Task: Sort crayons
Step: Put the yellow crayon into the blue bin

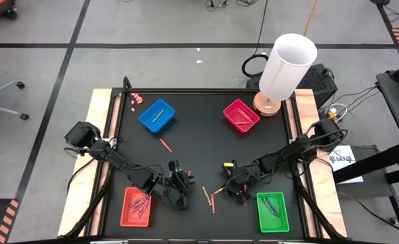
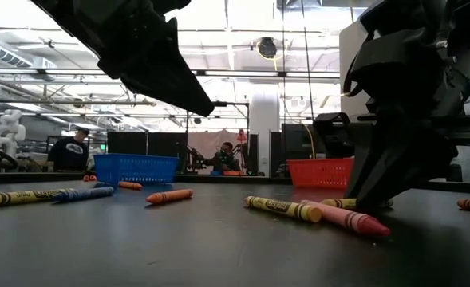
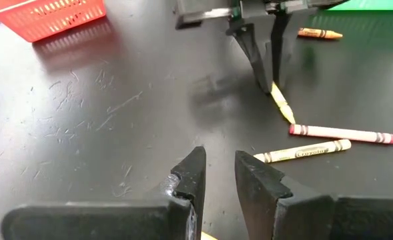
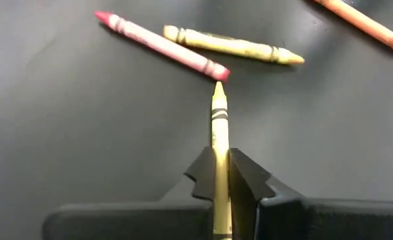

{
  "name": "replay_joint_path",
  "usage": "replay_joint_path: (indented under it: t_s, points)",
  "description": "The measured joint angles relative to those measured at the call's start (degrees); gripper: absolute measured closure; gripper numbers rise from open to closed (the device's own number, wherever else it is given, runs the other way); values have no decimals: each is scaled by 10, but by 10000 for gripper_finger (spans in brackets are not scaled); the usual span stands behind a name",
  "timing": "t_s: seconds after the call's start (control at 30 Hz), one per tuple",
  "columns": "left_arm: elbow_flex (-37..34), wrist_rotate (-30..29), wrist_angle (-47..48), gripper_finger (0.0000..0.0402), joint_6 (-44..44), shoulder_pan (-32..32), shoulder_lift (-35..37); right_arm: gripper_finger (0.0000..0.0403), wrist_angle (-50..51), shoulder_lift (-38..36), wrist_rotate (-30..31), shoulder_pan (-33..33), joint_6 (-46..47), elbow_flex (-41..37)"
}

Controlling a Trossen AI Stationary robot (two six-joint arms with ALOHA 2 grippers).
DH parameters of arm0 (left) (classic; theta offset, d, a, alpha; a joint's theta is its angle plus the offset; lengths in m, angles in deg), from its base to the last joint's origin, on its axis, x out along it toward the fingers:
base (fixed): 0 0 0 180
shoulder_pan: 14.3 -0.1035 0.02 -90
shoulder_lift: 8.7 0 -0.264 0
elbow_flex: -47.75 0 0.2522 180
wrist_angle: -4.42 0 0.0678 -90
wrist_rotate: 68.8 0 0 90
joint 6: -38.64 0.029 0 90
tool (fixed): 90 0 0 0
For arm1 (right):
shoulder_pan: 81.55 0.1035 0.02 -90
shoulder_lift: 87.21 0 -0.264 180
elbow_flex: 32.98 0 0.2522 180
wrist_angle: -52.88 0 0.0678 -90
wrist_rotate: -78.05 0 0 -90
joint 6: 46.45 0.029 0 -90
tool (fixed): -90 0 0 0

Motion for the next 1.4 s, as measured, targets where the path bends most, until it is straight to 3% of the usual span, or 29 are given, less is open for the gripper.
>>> replay_joint_path:
  t_s: [0.3,0.53,0.7,0.87,1.0,1.4]
  points:
    - [0,0,-2,320,0,0,0,400,71,-104,29,-1,0,-2]
    - [0,0,-2,320,1,0,0,400,151,-266,77,-1,-4,-2]
    - [0,1,-2,320,1,0,0,401,160,-386,79,-1,-6,-1]
    - [0,2,-2,320,1,0,0,401,198,-460,89,-1,-4,-1]
    - [0,4,-2,320,1,0,0,401,227,-463,59,2,5,-3]
    - [0,4,-2,320,1,0,0,401,186,-354,80,10,-26,-16]
